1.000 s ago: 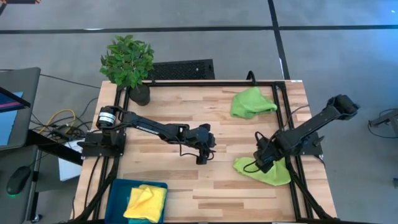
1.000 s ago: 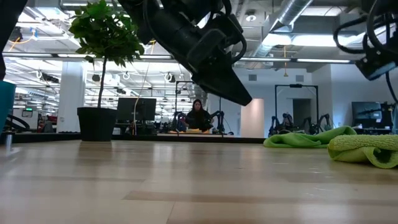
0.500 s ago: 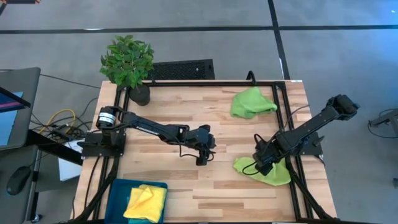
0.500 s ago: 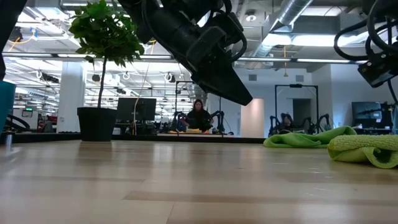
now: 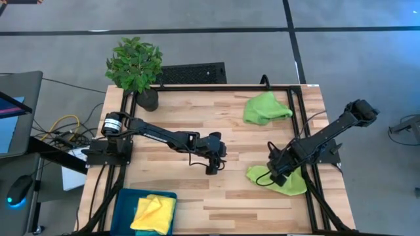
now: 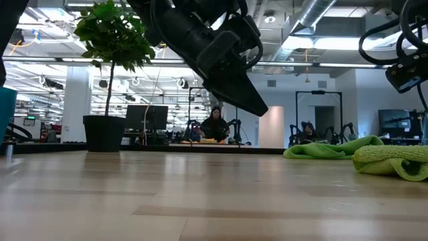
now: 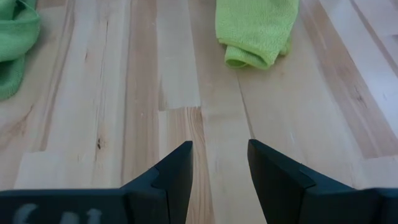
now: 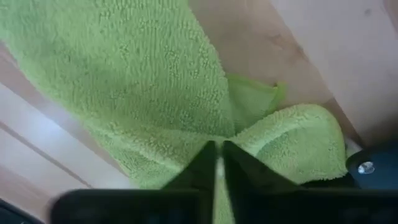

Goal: Fold microfiber towels
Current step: Fold the light green microfiber towel

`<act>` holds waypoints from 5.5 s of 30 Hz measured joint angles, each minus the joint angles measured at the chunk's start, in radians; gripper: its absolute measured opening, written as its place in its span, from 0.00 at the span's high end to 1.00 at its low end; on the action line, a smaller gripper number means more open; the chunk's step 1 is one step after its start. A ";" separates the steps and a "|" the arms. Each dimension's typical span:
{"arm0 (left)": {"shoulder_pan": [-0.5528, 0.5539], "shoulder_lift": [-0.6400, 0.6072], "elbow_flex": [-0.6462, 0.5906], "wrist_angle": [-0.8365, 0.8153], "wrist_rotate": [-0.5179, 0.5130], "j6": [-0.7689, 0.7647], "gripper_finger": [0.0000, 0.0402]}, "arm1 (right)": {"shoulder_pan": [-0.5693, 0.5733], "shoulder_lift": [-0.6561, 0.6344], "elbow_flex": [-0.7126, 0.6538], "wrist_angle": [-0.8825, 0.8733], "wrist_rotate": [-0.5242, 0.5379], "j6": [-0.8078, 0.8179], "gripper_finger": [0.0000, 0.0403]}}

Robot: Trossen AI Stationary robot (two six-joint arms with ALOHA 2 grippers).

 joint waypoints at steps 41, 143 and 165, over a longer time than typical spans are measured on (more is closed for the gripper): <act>0.002 0.000 0.000 -0.034 0.003 -0.047 0.63 | -0.053 -0.001 0.101 -0.088 0.005 -0.008 0.67; 0.053 0.006 -0.117 0.271 0.091 -0.641 0.63 | -0.138 0.000 0.409 -0.167 0.638 -0.525 0.99; 0.065 0.198 -0.059 0.471 0.127 -0.692 0.63 | -0.138 0.000 0.409 -0.171 0.632 -0.523 0.99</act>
